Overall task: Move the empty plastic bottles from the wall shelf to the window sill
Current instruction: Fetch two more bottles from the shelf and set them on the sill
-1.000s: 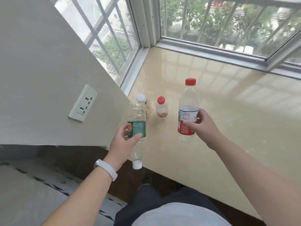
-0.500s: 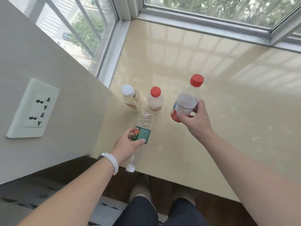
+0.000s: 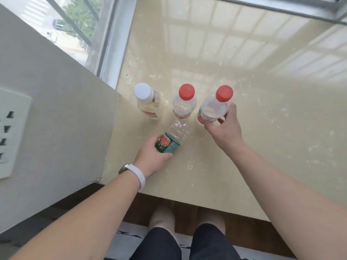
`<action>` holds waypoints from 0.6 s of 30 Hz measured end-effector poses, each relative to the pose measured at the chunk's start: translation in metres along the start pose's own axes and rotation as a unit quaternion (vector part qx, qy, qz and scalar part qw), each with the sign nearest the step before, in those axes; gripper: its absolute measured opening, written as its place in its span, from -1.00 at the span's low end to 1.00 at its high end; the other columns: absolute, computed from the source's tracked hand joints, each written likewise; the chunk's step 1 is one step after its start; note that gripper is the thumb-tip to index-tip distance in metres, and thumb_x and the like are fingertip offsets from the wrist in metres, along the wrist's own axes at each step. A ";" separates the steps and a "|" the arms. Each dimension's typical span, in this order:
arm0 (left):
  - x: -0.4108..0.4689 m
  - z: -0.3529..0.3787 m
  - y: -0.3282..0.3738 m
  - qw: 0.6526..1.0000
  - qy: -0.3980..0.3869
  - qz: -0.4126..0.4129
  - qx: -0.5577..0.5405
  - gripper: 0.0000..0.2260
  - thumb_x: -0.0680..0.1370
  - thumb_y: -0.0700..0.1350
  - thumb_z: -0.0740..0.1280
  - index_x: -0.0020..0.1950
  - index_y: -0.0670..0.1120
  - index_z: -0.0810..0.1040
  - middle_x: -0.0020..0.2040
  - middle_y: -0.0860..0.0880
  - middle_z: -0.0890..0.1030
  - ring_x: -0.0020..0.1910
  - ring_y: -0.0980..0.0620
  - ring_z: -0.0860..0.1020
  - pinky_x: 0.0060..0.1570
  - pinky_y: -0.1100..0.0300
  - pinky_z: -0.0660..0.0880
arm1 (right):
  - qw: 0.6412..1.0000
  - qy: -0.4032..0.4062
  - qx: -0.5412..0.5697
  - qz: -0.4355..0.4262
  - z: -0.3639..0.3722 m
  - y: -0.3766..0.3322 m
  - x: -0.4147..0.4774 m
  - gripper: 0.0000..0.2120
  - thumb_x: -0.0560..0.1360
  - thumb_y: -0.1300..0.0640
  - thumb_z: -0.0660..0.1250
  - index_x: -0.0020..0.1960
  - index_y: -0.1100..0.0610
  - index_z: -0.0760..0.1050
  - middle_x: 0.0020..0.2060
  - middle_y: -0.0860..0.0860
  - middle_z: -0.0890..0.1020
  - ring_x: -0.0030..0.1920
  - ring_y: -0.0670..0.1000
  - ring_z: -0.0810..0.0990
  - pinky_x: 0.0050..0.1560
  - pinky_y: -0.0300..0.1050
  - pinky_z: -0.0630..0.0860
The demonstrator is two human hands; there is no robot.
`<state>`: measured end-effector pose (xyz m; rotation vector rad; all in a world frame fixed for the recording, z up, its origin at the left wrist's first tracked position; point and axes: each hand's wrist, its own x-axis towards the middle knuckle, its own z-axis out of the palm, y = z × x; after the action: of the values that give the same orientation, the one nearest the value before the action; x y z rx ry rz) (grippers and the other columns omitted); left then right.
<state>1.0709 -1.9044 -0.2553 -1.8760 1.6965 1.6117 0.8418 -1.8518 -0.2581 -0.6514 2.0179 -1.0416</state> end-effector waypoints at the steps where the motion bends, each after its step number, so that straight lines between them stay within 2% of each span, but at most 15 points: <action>1: 0.002 -0.002 0.001 1.000 -0.002 0.004 0.017 -0.42 0.38 -0.10 0.51 0.38 0.14 0.48 0.00 0.23 0.60 0.05 0.05 0.62 0.13 0.10 0.55 | 1.000 0.001 -0.004 0.001 0.001 0.000 0.000 -0.45 0.41 0.02 0.54 0.25 -0.08 0.29 0.07 -0.35 0.51 0.14 -0.31 0.53 0.01 -0.46 0.45; 3: 0.005 -0.006 0.001 0.999 -0.008 0.007 0.053 -0.40 0.36 -0.06 0.48 0.38 0.19 0.47 0.06 0.16 0.64 0.06 0.02 0.63 0.13 0.04 0.56 | 1.000 0.002 -0.010 0.003 0.002 0.000 0.000 -0.44 0.41 0.01 0.54 0.25 -0.10 0.28 0.07 -0.35 0.51 0.15 -0.25 0.55 0.04 -0.45 0.45; 7: 0.008 -0.011 0.002 0.996 -0.019 0.021 0.087 -0.37 0.34 -0.03 0.47 0.41 0.17 0.46 0.13 0.08 0.63 0.10 -0.02 0.61 0.15 0.00 0.55 | 0.999 0.008 -0.030 0.011 0.003 0.005 -0.001 -0.44 0.40 -0.04 0.53 0.26 -0.10 0.29 0.04 -0.35 0.52 0.09 -0.32 0.52 0.00 -0.46 0.42; 10: 0.004 -0.013 0.002 0.995 -0.025 0.028 0.095 -0.27 0.29 0.04 0.45 0.47 0.13 0.39 0.25 0.04 0.60 0.20 -0.04 0.57 0.22 -0.04 0.52 | 0.999 0.010 -0.041 0.010 0.002 0.011 -0.004 -0.41 0.40 -0.04 0.51 0.30 -0.07 0.28 0.14 -0.20 0.53 0.17 -0.17 0.52 0.12 -0.26 0.45; 13: -0.002 -0.019 0.006 0.994 -0.017 0.039 0.103 -0.21 0.31 0.08 0.46 0.53 0.05 0.32 0.40 -0.02 0.50 0.36 -0.05 0.46 0.33 -0.07 0.42 | 0.999 -0.007 -0.041 0.014 -0.002 0.013 -0.010 -0.31 0.39 0.00 0.51 0.40 -0.09 0.22 0.30 -0.15 0.46 0.27 -0.15 0.45 0.19 -0.23 0.40; 18: -0.027 -0.037 0.016 0.988 0.002 0.085 0.127 -0.36 0.49 -0.03 0.45 0.53 0.01 0.32 0.46 -0.02 0.42 0.42 -0.04 0.38 0.38 0.01 0.34 | 0.997 -0.012 -0.065 0.045 -0.017 0.004 -0.030 -0.16 0.37 0.03 0.52 0.51 -0.07 0.13 0.42 -0.08 0.37 0.35 -0.08 0.38 0.29 -0.12 0.35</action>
<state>1.0863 -1.9188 -0.2110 -1.6552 2.0028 1.3654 0.8450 -1.8211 -0.2432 -0.6320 2.0869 -0.8515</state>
